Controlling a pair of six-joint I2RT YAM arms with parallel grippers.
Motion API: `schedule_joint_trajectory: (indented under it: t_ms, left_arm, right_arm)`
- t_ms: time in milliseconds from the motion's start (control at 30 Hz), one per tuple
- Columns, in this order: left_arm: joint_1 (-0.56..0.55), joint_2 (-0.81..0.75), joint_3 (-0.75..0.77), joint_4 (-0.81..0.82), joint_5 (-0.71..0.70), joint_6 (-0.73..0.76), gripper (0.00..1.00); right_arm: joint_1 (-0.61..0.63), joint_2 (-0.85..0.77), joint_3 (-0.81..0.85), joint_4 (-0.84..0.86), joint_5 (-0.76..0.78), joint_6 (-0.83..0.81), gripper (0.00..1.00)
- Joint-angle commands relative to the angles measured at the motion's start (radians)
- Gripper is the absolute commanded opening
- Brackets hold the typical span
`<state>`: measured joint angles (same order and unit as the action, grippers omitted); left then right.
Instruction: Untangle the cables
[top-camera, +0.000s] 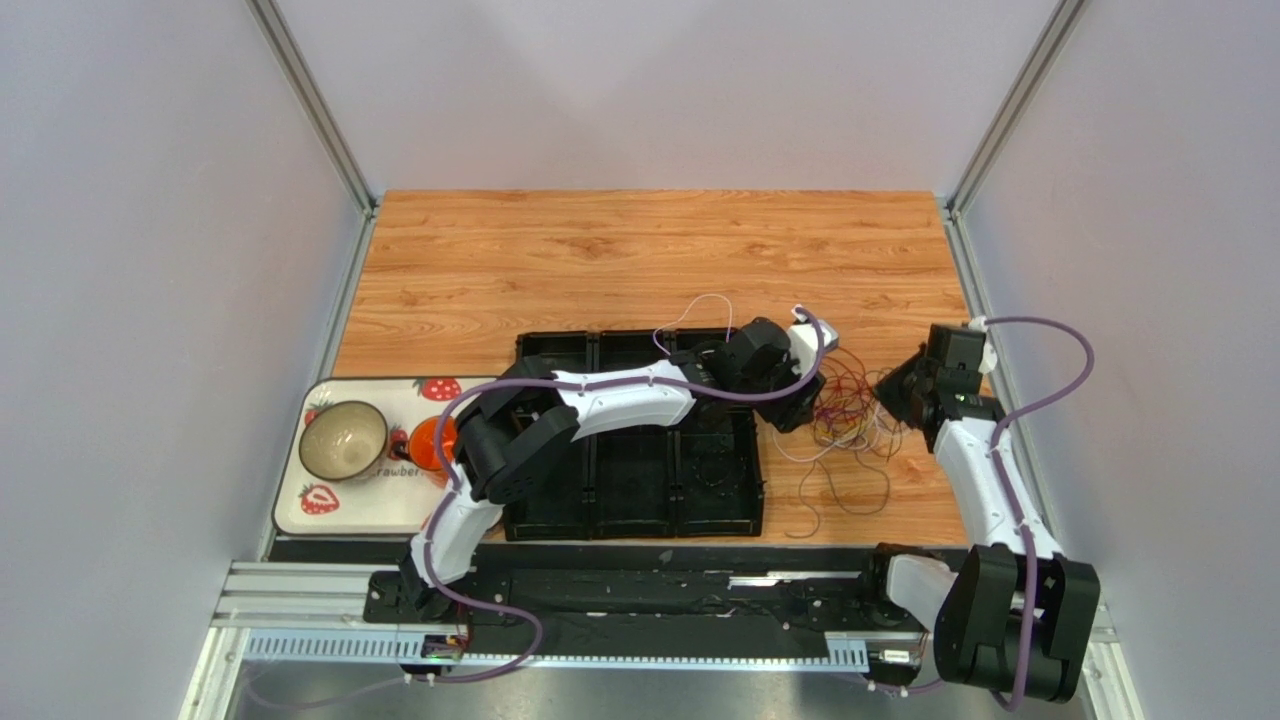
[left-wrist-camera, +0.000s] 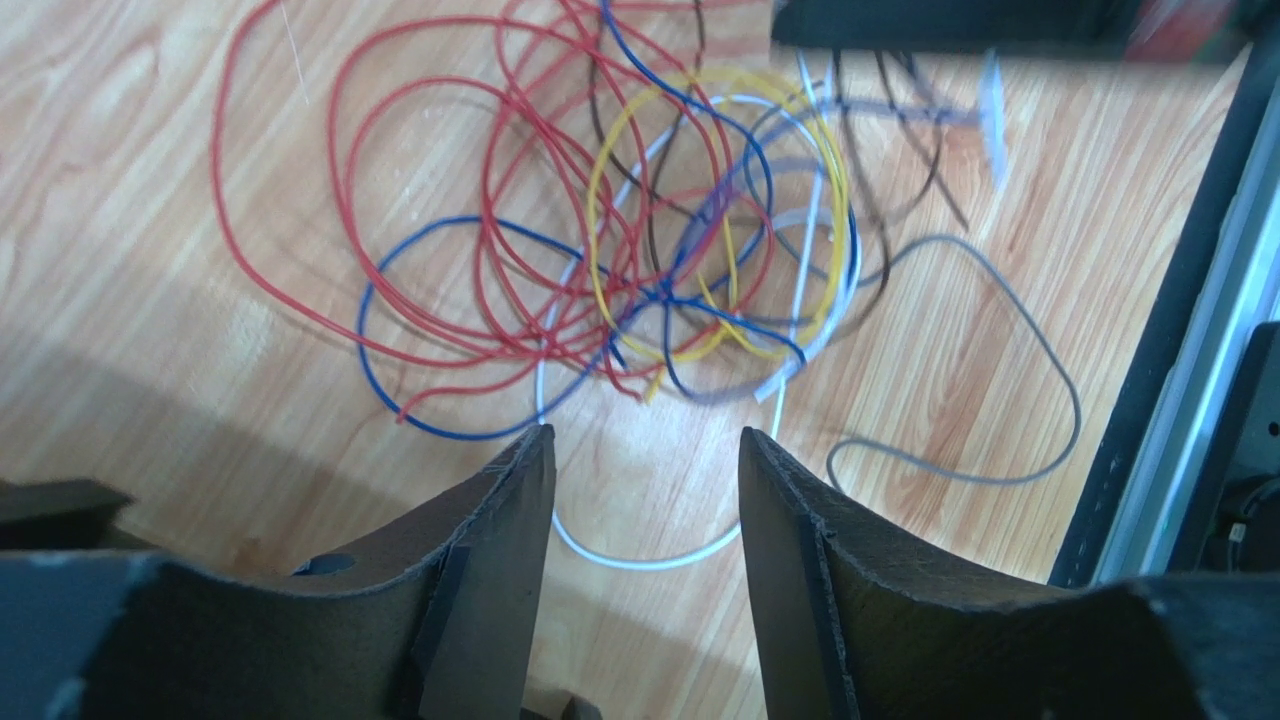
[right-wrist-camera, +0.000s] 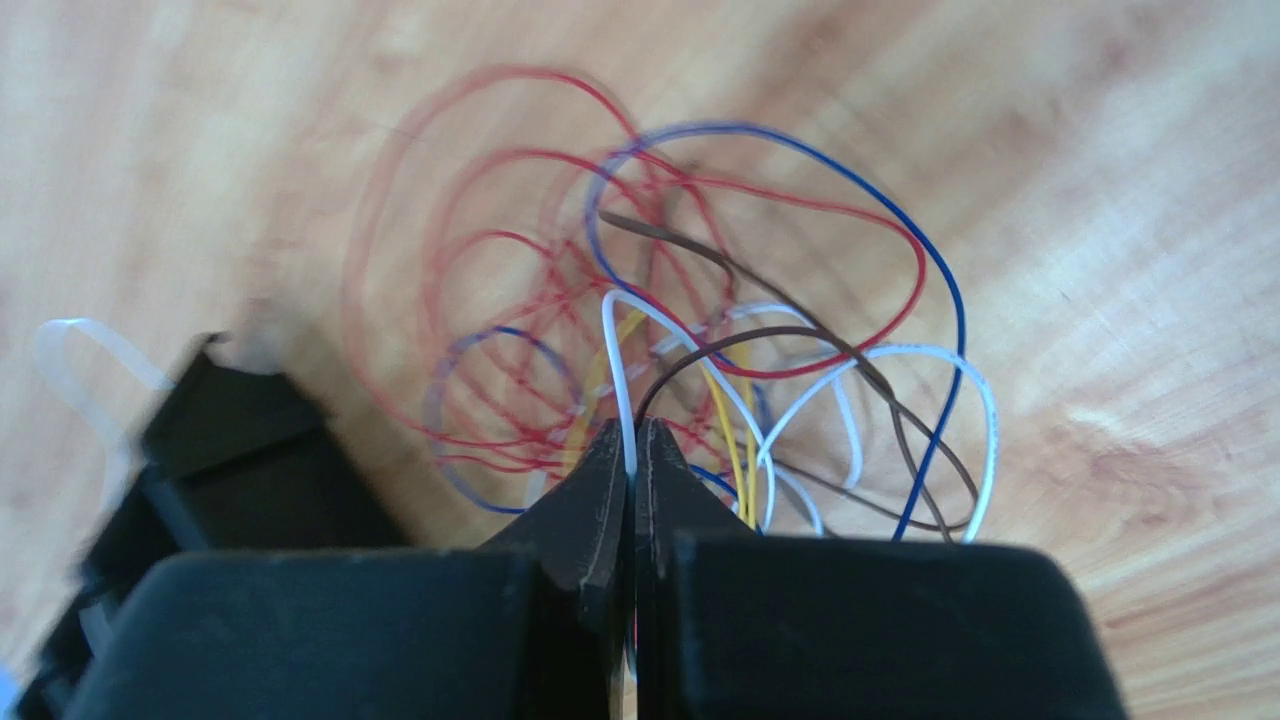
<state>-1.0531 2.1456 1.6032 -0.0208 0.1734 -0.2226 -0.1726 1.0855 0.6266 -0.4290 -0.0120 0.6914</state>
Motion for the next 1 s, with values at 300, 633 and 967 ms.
schedule_joint_trajectory:
  t_ms: [300, 633, 967]
  left_arm:
    - [0.001, -0.161, -0.157, 0.217, -0.089, -0.037, 0.54]
    - [0.001, -0.174, -0.180, 0.231, -0.098, -0.047, 0.54]
    - [0.001, -0.196, -0.213, 0.251, -0.107, -0.057, 0.57]
  right_arm:
    - [-0.002, -0.141, 0.669, -0.166, -0.080, 0.054, 0.00]
    - [0.025, -0.136, 0.515, -0.113, -0.213, 0.059, 0.21]
    - [0.044, 0.068, 0.427, -0.415, -0.097, -0.072, 0.98]
